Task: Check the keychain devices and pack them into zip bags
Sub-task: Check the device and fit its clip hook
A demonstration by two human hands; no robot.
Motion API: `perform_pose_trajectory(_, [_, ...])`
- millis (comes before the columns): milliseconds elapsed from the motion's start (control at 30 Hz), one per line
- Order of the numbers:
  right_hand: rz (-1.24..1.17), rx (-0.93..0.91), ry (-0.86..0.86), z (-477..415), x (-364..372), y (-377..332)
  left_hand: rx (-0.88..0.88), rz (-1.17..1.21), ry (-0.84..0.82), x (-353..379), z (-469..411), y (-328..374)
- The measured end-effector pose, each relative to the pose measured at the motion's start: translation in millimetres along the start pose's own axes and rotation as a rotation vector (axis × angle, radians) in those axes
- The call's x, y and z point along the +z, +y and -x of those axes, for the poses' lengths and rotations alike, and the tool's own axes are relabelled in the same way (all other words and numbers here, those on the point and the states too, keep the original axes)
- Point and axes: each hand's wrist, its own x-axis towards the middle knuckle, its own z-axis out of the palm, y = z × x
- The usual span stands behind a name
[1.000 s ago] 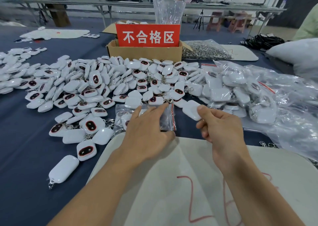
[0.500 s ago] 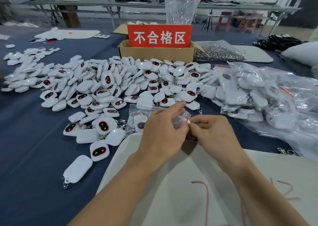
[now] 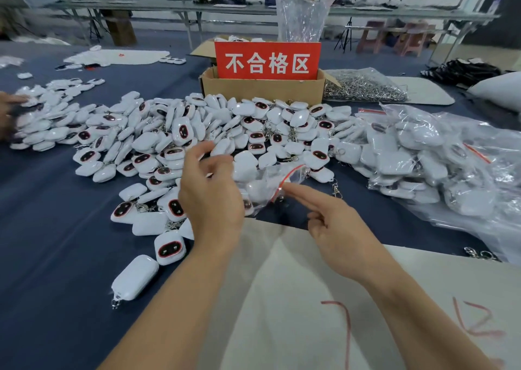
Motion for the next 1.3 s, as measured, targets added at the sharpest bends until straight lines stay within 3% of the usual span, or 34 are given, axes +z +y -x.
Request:
perform_pose_trajectory(133, [0.072, -0.061, 0.04, -2, 4, -1, 0.214, -0.48, -0.384, 13, 16, -5])
perform_pose_trajectory(233, [0.064, -0.049, 0.008, -3, 4, 2, 0.22, -0.546, -0.377, 17, 17, -10])
perform_pose_trajectory(433, [0.027, -0.153, -0.028, -5, 9, -5, 0.345, -0.2, -0.349, 14, 23, -3])
perform_pose_trajectory(467, [-0.049, -0.143, 0.018, -6, 6, -1, 0.325, -0.147, -0.326, 13, 22, -1])
perform_pose_trajectory(567, [-0.207, 0.052, 0.37, -12, -9, 20, 0.085, 0.078, -0.188, 7, 5, 2])
perform_pose_trajectory(633, [-0.023, 0.184, 0.414, -17, -10, 29, -0.079, 0.262, -0.132, 0, -10, 6])
perform_pose_trajectory(700, [0.31, 0.197, 0.29, -24, -5, 32, -0.168, 0.425, -0.114, -4, -21, 13])
perform_pose_trajectory(800, [0.589, 0.176, 0.166, -34, 3, 24, -0.094, 0.49, -0.073, -12, -30, 23])
perform_pose_trajectory(867, [0.582, 0.179, 0.222, -33, 2, 21, 0.0, 0.491, -0.049, -17, -32, 28])
perform_pose_trajectory(1067, [0.381, 0.232, 0.429, -26, -3, 20, 0.204, 0.225, -0.142, -7, -14, 23])
perform_pose_trajectory(1167, [0.546, 0.209, 0.273, -26, -2, 15, 0.314, -0.007, -0.287, 3, 4, 9])
perform_pose_trajectory(1300, [0.47, 0.223, 0.309, -24, -4, 15, 0.369, -0.302, -0.516, 18, 26, -13])
